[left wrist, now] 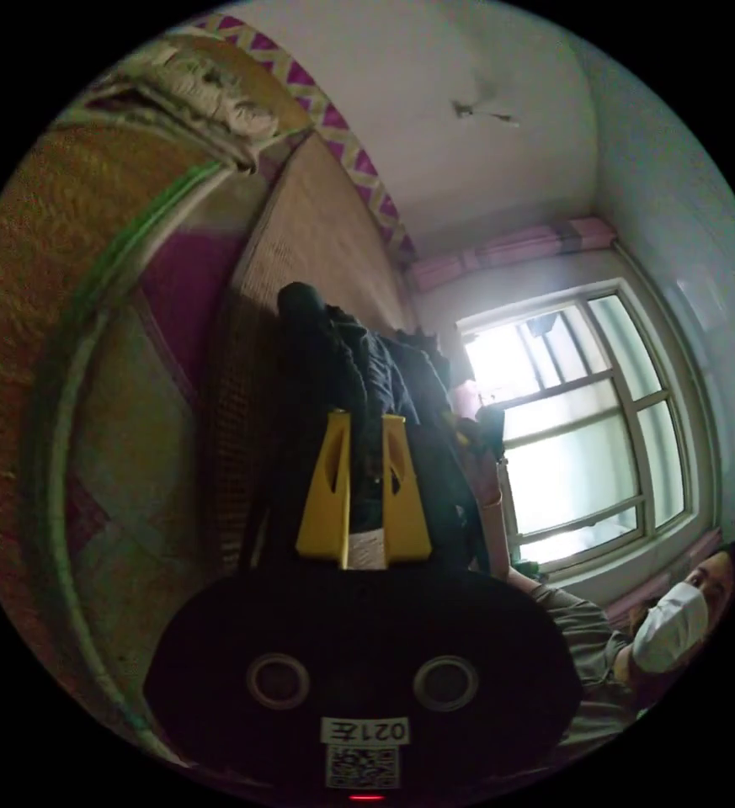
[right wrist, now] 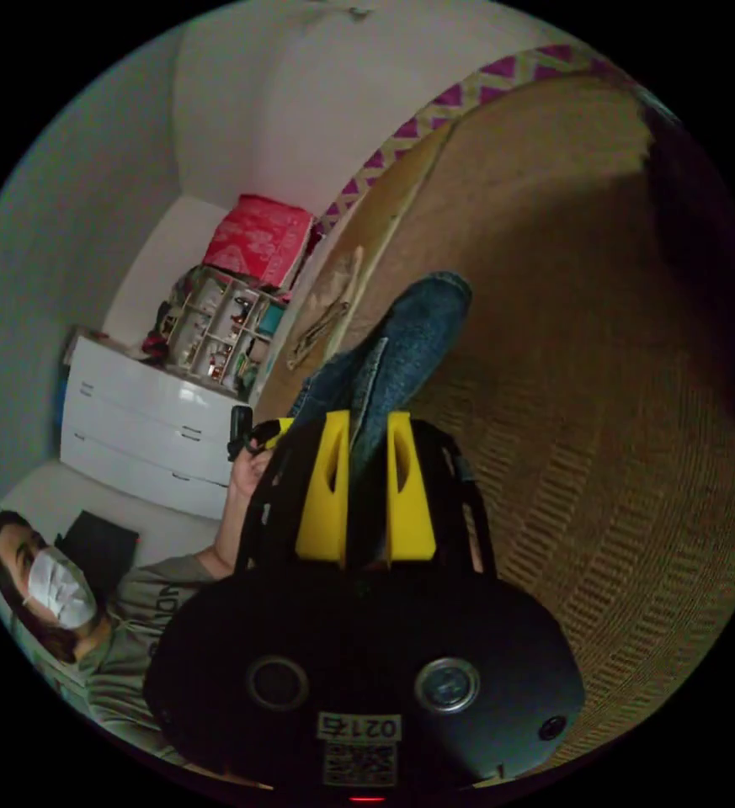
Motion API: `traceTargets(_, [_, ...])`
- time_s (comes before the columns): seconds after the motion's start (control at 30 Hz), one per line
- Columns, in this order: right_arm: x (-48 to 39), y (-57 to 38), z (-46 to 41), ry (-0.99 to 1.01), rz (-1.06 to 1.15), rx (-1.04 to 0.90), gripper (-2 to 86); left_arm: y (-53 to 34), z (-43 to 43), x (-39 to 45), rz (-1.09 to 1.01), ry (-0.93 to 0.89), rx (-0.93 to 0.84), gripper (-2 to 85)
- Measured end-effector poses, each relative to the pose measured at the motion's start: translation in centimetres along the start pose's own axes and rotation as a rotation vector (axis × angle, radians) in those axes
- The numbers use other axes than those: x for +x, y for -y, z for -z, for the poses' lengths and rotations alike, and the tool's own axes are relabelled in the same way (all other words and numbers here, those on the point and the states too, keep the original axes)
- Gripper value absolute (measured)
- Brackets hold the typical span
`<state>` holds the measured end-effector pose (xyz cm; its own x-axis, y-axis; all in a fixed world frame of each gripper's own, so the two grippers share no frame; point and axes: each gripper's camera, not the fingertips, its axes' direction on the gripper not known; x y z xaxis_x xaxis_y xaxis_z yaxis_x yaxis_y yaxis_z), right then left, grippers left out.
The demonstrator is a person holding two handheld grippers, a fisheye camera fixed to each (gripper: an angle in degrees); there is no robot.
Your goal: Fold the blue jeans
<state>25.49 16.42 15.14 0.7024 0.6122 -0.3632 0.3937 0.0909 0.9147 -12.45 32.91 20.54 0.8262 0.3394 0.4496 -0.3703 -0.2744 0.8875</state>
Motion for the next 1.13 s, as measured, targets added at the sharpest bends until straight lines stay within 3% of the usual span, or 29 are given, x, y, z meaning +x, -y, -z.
traceTargets(0.2, [-11.3, 13.7, -7.7, 0.021, 0.278, -0.052, 7.1, 6.0, 11.9, 3.3, -0.096, 0.113, 0.245, 5.5])
traceTargets(0.37, [-19.7, 26.0, -16.8, 0.020, 0.365, -0.016, 8.1, 12.2, 19.0, 3.5, -0.050, 0.244, 0.437, 6.8])
traceTargets(0.47, [-22.6, 29.7, -21.7, -0.221, 0.352, 0.062, 11.9, 14.2, 20.7, 0.4, 0.069, 0.303, 0.570, 12.1])
traceTargets(0.53, [-22.9, 29.8, -24.3, -0.342, 0.382, 0.019, 13.1, 14.1, 20.6, -2.1, 0.144, 0.307, 0.564, 15.9])
traceTargets(0.7, [-18.8, 22.4, -25.1, -0.416, 0.488, -0.128, 13.4, 8.7, 17.0, -3.5, 0.025, 0.219, 0.505, 12.2])
traceTargets(0.83, [-17.0, 13.8, -20.9, -0.508, 0.587, -0.139, 13.3, 3.2, 13.2, -0.3, -0.101, 0.317, 0.458, 6.6])
traceTargets(0.9, [-16.5, 7.8, -16.9, -0.557, 0.636, -0.110, 12.2, -0.9, 10.5, 2.5, -0.214, 0.425, 0.458, 0.8])
traceTargets(1.0, [-15.6, 0.7, -11.0, -0.613, 0.647, -0.038, 10.0, -7.3, 6.6, 5.7, -0.475, 0.454, 0.540, -0.1])
traceTargets(1.13, [-13.7, -7.1, -3.3, -0.741, 0.618, 0.083, 9.0, -12.5, 1.5, 7.2, -0.498, 0.463, 0.441, 2.9])
